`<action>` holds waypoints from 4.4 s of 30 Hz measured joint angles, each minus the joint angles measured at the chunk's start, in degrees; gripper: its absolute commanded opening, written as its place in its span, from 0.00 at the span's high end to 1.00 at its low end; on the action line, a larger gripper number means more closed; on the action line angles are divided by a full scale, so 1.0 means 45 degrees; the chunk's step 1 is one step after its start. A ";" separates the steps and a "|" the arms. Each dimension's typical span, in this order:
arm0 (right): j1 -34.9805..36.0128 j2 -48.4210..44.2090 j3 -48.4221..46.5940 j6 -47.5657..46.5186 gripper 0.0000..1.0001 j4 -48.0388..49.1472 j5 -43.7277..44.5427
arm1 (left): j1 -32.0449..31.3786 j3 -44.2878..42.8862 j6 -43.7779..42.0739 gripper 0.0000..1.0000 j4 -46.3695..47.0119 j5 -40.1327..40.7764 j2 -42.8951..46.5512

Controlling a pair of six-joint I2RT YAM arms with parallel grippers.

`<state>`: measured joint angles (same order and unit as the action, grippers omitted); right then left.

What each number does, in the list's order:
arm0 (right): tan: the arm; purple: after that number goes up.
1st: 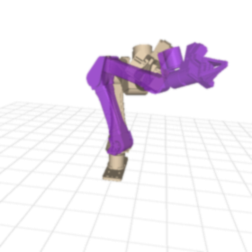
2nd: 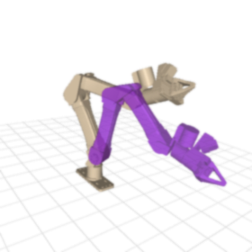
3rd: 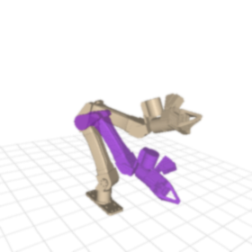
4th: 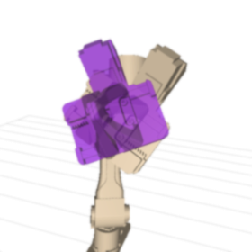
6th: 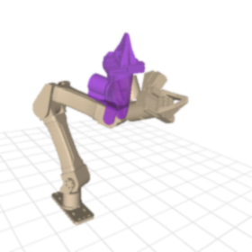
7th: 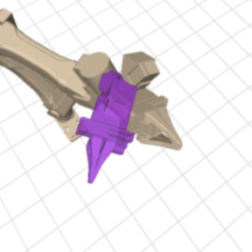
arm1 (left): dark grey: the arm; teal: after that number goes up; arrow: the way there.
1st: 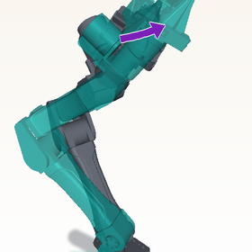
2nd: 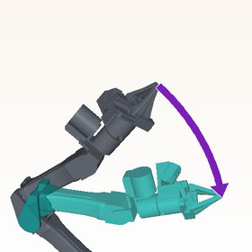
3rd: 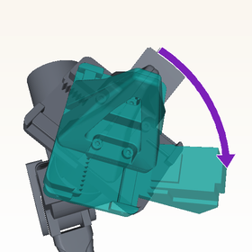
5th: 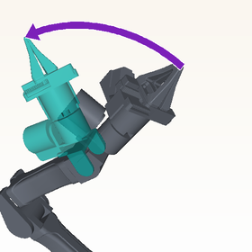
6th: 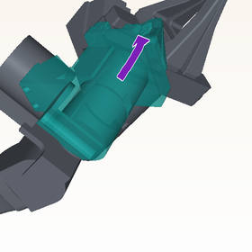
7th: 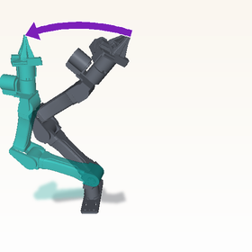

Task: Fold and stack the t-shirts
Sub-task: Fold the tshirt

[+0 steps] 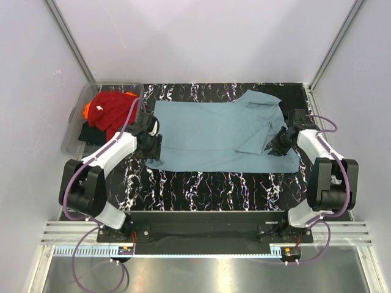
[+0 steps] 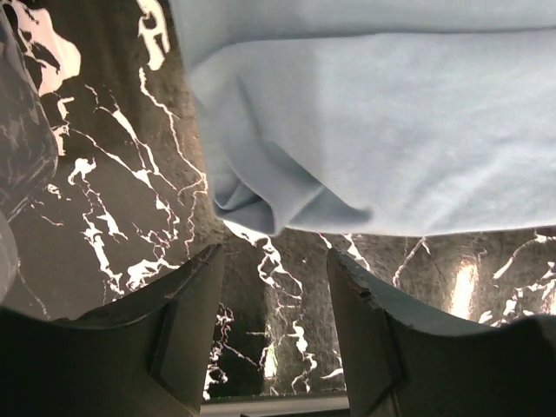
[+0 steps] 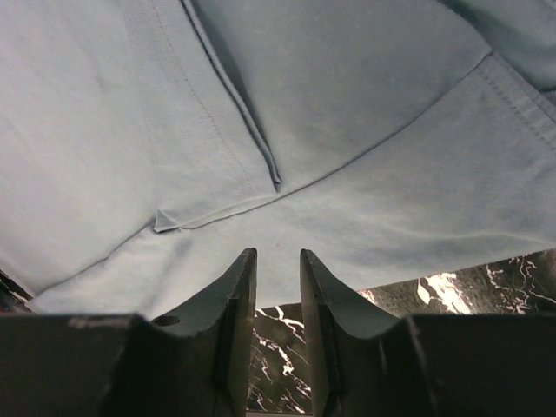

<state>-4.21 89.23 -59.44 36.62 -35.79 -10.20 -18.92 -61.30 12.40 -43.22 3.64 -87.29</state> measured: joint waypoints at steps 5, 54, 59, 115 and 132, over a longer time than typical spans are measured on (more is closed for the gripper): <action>0.0000 0.0189 0.0287 0.0019 0.66 0.0457 0.0044 | 0.0447 0.0423 -0.0087 0.44 0.0403 -0.0427 -0.0029; -0.1054 -0.0699 0.1365 -0.1030 0.68 0.0029 0.2516 | 0.0845 0.0049 0.0549 0.61 -0.1384 0.1933 -0.0476; -0.0432 -0.1583 0.1239 -0.0306 0.56 0.0452 0.1948 | 0.0840 -0.1200 0.0262 0.59 -0.0792 -0.0029 -0.0452; 0.0466 0.2176 0.0364 0.2312 1.00 0.6703 -0.0597 | 0.0758 -0.5056 0.0039 1.00 -0.0364 0.0146 -0.6037; 0.1506 0.4109 -0.2011 0.2365 1.00 0.8063 -0.1783 | 0.0753 -0.5221 0.0573 0.89 -0.0423 0.0617 -0.6334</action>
<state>2.57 107.72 -68.49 47.27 0.49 -18.22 -15.53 -84.79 14.98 -45.12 6.42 -115.79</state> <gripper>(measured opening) 0.011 0.102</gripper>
